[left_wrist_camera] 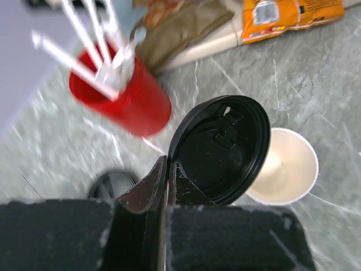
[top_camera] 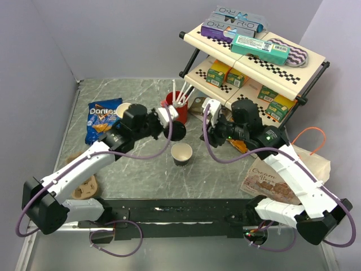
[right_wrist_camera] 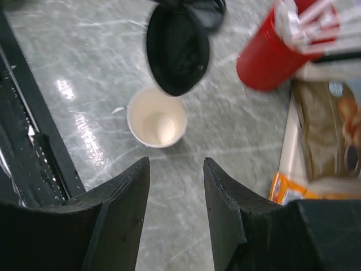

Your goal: Pack the takeout coffee

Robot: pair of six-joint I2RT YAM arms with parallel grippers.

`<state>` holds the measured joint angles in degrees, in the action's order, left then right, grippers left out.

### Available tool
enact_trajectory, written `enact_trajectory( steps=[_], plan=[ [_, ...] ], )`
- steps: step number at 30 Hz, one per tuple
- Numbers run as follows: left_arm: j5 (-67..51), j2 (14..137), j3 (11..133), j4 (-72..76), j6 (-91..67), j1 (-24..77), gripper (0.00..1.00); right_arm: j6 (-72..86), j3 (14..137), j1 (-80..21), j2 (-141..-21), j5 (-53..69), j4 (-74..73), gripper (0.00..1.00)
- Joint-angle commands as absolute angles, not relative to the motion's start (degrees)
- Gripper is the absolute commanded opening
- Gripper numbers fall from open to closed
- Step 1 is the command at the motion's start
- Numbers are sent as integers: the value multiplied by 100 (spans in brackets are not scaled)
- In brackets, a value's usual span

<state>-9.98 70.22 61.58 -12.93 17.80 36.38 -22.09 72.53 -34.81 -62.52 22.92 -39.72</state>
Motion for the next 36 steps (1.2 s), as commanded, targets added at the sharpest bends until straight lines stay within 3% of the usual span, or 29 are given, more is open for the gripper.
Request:
enact_trajectory(
  steps=[1, 7, 17, 36],
  plan=[
    [-476, 6952, 5820, -301, 2855, 4165, 1, -1514, 7076, -2937, -6056, 2311, -3911, 50],
    [-18, 7040, 5433, 561, 3787, 4789, 1, -1090, 6926, -2409, -6047, 2917, -4166, 51],
    [518, 7207, 4553, 1914, 4728, 5282, 1, -1230, 6452, -2382, -6021, 2901, -3859, 51],
    [659, 7014, 3841, 2223, 4746, 5511, 1, -1011, 6284, -2382, -6969, 2865, -2760, 51]
  ],
)
